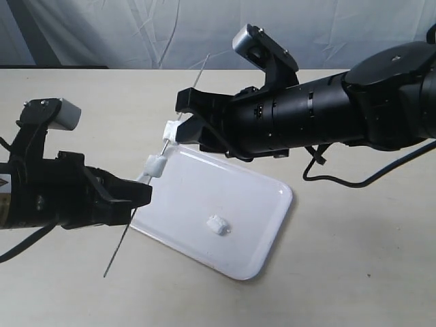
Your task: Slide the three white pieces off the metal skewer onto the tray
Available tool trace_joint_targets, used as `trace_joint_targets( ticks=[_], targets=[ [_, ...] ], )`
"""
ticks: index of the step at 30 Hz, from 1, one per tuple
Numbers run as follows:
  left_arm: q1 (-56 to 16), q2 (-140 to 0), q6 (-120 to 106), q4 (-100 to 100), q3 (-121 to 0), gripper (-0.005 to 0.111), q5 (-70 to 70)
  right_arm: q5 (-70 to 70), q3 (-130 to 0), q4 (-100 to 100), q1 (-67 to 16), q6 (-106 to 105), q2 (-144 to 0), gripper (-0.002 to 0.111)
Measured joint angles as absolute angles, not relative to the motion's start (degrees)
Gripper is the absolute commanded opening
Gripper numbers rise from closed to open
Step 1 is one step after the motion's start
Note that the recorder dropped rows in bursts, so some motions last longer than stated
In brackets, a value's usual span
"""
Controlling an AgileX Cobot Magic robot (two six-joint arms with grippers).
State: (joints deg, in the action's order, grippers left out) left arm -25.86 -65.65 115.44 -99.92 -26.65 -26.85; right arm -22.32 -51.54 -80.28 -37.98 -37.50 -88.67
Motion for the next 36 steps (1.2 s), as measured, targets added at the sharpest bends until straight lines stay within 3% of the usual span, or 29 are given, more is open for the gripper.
trace_joint_targets(
  ticks=[15, 18, 21, 36],
  targets=[
    [-25.9, -69.6, 108.1, -91.3, -26.7, 0.0, -29.7, -23.3, -51.5, -81.4, -38.0, -37.5, -88.7, 0.033],
    [-25.9, -69.6, 107.9, -91.0, -26.9, 0.0, -31.1, -22.9, -51.5, -81.4, -38.0, -37.5, -88.7, 0.012],
    [-25.9, -69.6, 107.9, -90.9, -27.2, 0.0, -31.6, -22.9, -51.5, -81.5, -38.0, -37.5, -88.7, -0.001],
    [-25.9, -69.6, 110.9, -93.5, -26.3, 0.0, -31.6, -21.5, -51.5, -81.4, -38.1, -37.4, -88.7, -0.001]
  ],
)
